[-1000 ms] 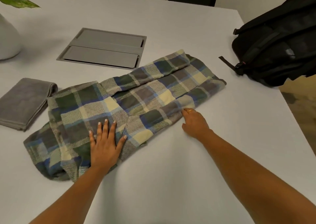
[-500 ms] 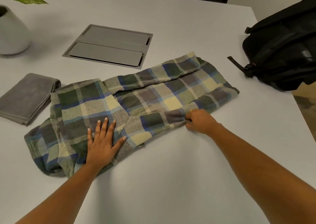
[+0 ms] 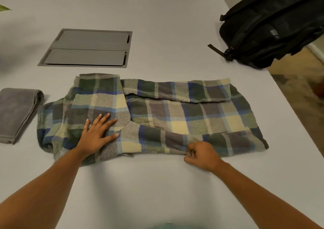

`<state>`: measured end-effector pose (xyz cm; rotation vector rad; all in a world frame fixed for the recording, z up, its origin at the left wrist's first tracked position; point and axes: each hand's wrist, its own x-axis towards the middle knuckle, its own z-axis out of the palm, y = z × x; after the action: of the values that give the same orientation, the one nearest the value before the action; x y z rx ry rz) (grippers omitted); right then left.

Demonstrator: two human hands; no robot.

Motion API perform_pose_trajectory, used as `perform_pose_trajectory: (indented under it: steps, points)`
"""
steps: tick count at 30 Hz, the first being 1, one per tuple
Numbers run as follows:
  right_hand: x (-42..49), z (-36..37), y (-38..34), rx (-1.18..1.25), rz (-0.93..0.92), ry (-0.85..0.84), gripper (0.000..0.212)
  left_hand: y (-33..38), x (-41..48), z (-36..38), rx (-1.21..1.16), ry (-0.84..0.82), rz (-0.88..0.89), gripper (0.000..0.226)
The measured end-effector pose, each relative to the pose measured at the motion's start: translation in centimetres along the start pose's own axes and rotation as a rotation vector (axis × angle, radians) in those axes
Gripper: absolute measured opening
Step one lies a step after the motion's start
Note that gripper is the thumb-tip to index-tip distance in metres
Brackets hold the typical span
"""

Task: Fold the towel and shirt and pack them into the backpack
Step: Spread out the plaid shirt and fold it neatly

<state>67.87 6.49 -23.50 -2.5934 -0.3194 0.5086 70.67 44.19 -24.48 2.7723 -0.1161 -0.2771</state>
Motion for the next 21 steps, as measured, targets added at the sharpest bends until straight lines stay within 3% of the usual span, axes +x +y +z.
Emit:
perform_pose_trajectory:
  steps: [2, 6, 8, 13, 16, 21]
  points:
    - [-0.9, 0.8, -0.2, 0.056, -0.002, 0.023, 0.029, 0.4, 0.3, -0.1, -0.052, 0.053, -0.016, 0.104]
    - [-1.6, -0.5, 0.3, 0.209, 0.029, -0.013, 0.017, 3.3, 0.6, 1.2, -0.066, 0.254, -0.112, 0.058]
    - [-1.9, -1.7, 1.3, 0.22, 0.082, 0.102, 0.011, 5.5, 0.6, 1.9, -0.096, 0.301, -0.092, 0.038]
    - [-2.4, -4.9, 5.6, 0.005, 0.345, 0.482, 0.024, 9.4, 1.1, 2.9, 0.082, 0.145, 0.163, 0.04]
    - [-2.5, -6.3, 8.0, -0.151, 0.523, 0.347, 0.046, 9.6, 1.5, 2.8, 0.12, 0.091, 0.164, 0.036]
    - [-2.7, -7.1, 9.5, -0.209, 0.635, 0.263, 0.051, 8.8, 1.6, 2.3, 0.089, 0.095, 0.09, 0.033]
